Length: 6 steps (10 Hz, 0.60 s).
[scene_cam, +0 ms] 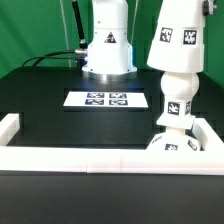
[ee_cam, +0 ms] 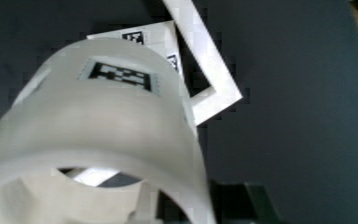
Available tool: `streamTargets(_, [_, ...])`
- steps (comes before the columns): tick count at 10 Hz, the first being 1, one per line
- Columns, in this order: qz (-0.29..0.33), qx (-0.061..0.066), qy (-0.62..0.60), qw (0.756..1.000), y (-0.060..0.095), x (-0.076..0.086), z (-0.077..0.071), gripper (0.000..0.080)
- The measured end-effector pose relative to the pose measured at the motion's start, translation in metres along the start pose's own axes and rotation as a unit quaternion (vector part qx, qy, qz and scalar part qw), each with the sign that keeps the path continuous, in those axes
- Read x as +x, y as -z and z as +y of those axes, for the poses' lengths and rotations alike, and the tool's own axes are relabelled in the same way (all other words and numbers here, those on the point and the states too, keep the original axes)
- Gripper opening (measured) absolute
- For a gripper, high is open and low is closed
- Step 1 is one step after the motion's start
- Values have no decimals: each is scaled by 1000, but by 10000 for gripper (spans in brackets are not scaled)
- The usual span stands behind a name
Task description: Assemble lamp
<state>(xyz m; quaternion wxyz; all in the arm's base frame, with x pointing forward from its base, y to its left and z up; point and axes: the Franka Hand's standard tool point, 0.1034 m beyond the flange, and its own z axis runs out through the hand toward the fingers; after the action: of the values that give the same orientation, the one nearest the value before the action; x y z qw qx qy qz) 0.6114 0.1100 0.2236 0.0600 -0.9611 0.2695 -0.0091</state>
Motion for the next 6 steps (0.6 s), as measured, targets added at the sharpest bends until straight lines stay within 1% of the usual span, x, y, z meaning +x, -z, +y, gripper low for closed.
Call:
streamTargets(1, [0, -1, 1, 1000, -5, -1, -2, 45])
streamTargets(3, [8, -1, 3, 1000, -18, 3, -4, 45])
streamTargets(6, [6, -8, 5, 1000, -40, 3, -3, 45])
